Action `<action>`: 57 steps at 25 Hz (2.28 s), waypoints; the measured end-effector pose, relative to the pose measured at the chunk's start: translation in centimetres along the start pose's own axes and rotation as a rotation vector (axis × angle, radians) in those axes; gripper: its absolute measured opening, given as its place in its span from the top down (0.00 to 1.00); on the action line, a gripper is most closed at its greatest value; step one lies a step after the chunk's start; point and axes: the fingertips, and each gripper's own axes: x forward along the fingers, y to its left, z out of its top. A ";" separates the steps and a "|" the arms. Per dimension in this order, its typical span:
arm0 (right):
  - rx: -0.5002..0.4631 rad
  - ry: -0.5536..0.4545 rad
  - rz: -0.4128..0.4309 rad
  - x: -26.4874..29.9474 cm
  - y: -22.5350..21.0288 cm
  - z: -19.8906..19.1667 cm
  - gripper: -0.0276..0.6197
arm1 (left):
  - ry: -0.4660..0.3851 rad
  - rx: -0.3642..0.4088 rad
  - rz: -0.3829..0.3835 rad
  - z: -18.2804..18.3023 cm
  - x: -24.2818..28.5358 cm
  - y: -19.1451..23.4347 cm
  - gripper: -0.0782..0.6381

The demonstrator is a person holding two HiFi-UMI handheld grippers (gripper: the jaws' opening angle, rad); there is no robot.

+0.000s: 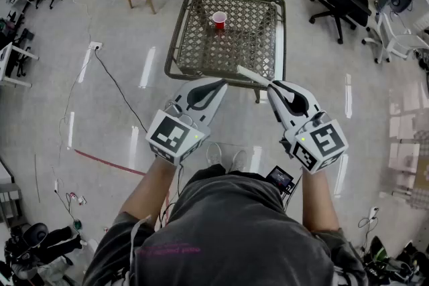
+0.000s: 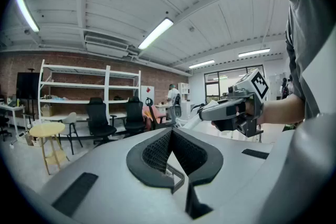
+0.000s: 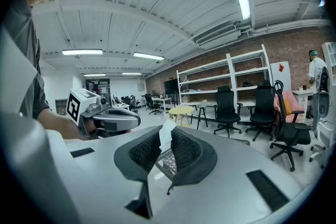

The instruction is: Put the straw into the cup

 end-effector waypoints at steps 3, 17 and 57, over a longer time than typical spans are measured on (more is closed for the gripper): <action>0.001 0.002 -0.001 0.3 0.2 0.0 0.88 | -0.005 0.000 -0.002 0.1 -0.2 0.2 0.88; 0.058 0.007 -0.020 1.3 0.6 -0.8 0.88 | 0.014 -0.028 -0.010 -1.5 -1.6 1.7 0.88; 0.049 0.026 -0.076 9.5 6.7 0.7 0.88 | -0.030 -0.043 -0.026 -3.2 -8.1 11.2 0.88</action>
